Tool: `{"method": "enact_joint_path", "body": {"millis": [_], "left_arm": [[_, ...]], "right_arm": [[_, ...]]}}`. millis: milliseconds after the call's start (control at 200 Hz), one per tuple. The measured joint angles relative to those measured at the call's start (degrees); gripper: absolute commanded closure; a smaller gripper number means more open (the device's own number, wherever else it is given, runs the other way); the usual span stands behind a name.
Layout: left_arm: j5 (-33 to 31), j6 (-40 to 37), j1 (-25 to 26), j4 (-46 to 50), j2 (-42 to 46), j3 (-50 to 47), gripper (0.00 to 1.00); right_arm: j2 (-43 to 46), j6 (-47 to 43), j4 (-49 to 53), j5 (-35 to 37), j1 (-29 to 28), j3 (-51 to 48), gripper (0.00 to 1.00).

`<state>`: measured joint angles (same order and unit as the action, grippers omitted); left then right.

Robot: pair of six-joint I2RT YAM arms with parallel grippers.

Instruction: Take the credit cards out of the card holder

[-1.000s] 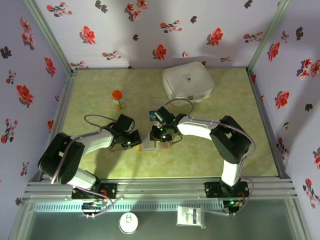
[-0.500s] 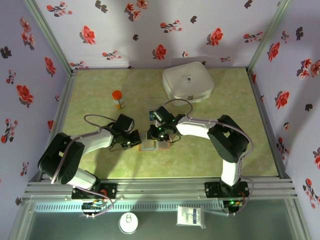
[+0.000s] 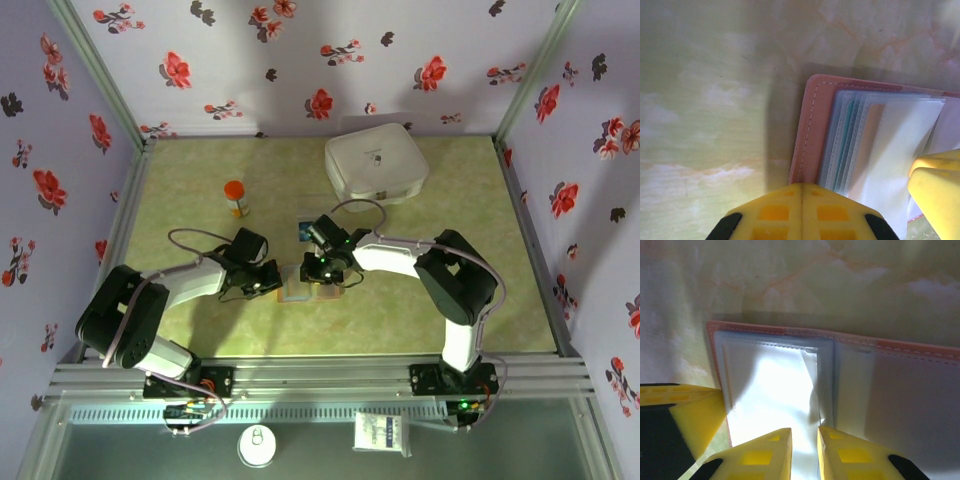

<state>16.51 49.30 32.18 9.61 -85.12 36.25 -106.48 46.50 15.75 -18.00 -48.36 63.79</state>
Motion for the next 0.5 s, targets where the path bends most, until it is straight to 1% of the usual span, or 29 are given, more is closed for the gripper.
{"method": "enact_joint_path", "body": {"millis": [295,500], "left_arm": [[0.0,0.0,0.0,0.3,0.3,0.0,0.99],[-1.2,-0.3,-0.3,4.8,2.4,0.4,0.97]], "right_arm": [[0.0,0.0,0.0,0.0,0.1,-0.2,0.78],[0.0,0.0,0.0,0.0,0.1,-0.7,0.78]]}}
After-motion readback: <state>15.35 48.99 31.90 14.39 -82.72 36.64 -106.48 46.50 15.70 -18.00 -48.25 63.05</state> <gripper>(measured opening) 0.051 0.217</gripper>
